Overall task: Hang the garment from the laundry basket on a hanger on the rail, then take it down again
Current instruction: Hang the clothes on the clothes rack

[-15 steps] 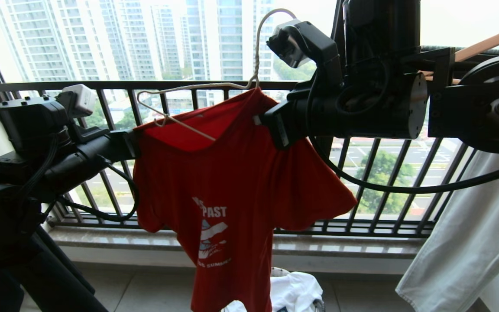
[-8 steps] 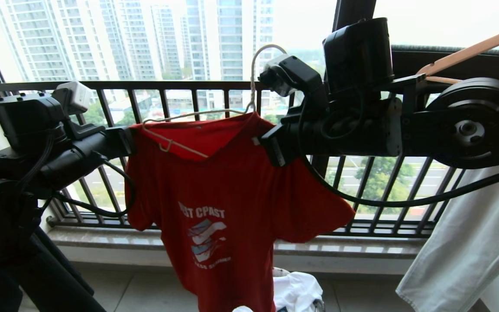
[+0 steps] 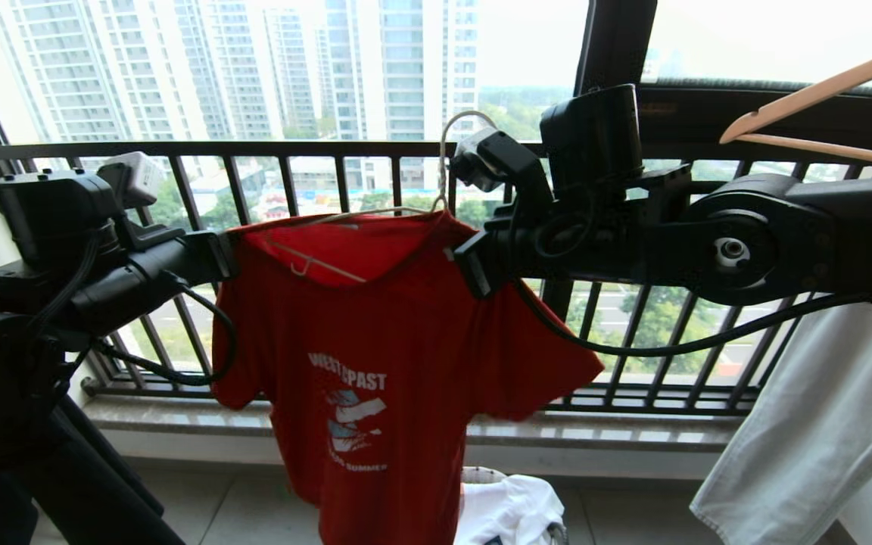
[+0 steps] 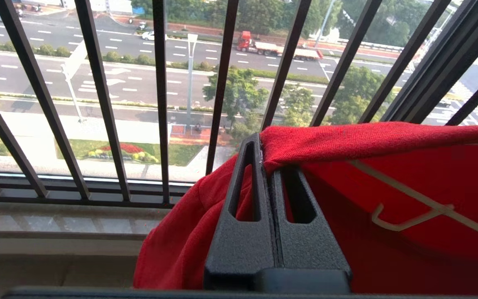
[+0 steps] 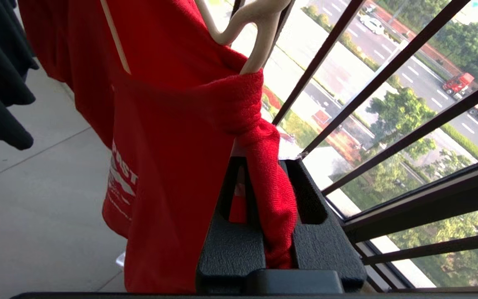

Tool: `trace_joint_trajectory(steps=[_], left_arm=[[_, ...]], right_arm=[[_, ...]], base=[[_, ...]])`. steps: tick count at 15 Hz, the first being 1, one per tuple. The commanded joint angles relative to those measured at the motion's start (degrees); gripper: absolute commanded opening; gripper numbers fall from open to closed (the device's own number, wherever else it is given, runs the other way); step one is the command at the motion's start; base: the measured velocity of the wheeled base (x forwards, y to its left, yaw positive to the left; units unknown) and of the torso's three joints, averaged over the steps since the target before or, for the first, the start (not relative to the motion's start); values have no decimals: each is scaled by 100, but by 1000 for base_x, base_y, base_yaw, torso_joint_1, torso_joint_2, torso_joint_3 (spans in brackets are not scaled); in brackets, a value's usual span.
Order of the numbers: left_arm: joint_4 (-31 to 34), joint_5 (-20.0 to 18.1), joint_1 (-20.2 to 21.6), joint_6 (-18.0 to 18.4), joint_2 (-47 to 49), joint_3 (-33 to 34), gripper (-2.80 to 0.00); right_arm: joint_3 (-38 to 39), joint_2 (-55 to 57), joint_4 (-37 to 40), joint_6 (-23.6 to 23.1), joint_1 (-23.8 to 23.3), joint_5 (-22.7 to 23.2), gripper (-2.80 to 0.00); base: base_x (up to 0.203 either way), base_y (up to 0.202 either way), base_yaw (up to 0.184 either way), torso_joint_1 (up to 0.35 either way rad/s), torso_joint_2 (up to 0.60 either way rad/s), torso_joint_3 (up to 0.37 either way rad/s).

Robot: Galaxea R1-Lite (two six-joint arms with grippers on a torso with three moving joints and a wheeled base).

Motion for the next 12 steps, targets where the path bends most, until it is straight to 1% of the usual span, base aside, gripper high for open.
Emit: trace_joint_trajectory(steps=[1, 5, 8, 10, 12], left_arm=[[-9, 5, 0, 4, 35, -17, -280], [1, -4, 0, 13, 61, -10, -280], [35, -21, 0, 13, -62, 8, -280], [59, -45, 0, 36, -62, 24, -280], [276, -420, 5, 39, -235, 70, -280]], right_arm=[[-13, 87, -22, -20, -107, 21, -280], [-52, 103, -29, -20, -208, 21, -280], [-80, 151, -38, -142, -229, 12, -280], [-252, 204, -29, -136, -237, -3, -280], [-341, 261, -21, -143, -251, -36, -280]], base=[[0, 0, 0, 0, 0, 0], [0, 0, 0, 0, 0, 0], [0, 0, 0, 0, 0, 0], [0, 0, 0, 0, 0, 0], [0, 0, 0, 0, 0, 0]])
